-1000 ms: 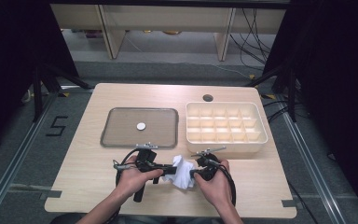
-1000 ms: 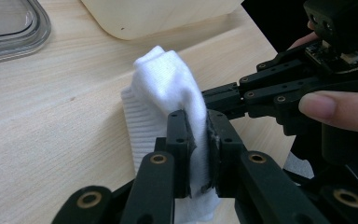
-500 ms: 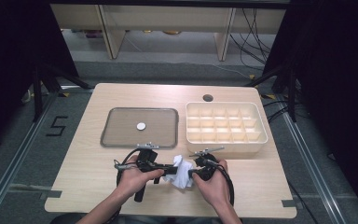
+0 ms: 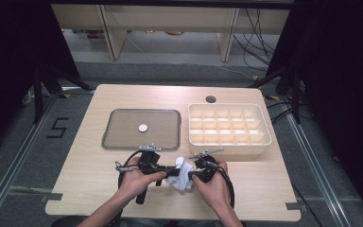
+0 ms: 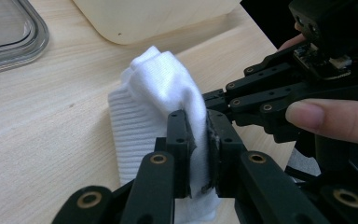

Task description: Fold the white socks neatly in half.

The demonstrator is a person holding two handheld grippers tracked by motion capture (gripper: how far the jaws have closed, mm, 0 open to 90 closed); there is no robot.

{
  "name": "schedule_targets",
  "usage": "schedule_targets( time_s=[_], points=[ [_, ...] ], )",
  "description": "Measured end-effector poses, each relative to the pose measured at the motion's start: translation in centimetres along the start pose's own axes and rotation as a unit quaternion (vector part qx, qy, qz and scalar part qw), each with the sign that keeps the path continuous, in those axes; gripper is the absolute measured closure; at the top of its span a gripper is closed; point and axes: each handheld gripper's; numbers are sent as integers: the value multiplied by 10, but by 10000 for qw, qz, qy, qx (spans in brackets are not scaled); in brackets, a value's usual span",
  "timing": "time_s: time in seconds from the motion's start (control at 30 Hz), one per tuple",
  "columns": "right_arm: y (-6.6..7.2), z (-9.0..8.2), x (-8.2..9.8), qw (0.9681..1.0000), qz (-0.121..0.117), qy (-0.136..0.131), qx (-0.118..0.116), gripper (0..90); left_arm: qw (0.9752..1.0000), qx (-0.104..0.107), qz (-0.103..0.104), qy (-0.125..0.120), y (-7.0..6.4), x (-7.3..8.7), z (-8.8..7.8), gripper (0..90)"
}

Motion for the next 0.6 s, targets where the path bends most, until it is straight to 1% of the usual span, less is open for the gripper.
schedule_targets(
  time_s=[0.03,0.07,0.13,0.17,0.2,0.27,0.3,0.37,0.4,0.43,0.47,0.5,0.53,0.57,0.6],
  points=[
    [0,0,0,10000,4,-2,-9,880,10000,-17,15,-13,0,0,0,799],
    [0,1,0,10000,-92,-6,37,876,10000,-10,14,4,0,0,0,798],
    [1,2,1,10000,-74,-26,44,875,10000,29,37,49,0,0,1,799],
    [2,1,0,10000,31,-20,-24,875,10000,26,43,48,0,0,2,799],
    [2,1,0,10000,38,-24,-17,876,10000,23,40,48,0,0,2,799],
    [2,2,0,10000,32,-22,-28,878,10000,29,34,52,-1,0,3,799],
    [1,3,1,10000,-74,-23,27,878,10000,24,34,49,-1,1,3,799],
    [2,3,0,10000,-50,-42,44,879,10000,20,59,69,-1,1,3,799],
    [2,3,0,10000,-8,-38,-12,879,10000,-20,48,32,-1,1,4,799],
    [3,3,-1,10000,6,-32,-16,879,10000,-12,53,43,-1,0,4,799],
    [3,3,-1,10000,6,-32,-16,879,10000,-12,53,43,-1,0,4,799],
    [3,4,0,10000,-71,-44,25,878,10000,-15,49,41,-1,0,5,799],
    [4,3,-1,10000,-1,-45,-25,878,10000,-20,47,40,-1,0,5,799],
    [3,4,0,9999,-103,-38,29,878,9999,-70,49,57,-1,0,5,799],
    [5,4,-1,10000,42,-15,-20,879,9999,-92,53,62,-1,0,5,799]
  ],
)
Point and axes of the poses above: each handheld gripper's, and its own axes: z roughly forward along the jaws, x roughly out of its underside, y roughly to its left, and after that the axes turned 13 degrees about -z, right-handed
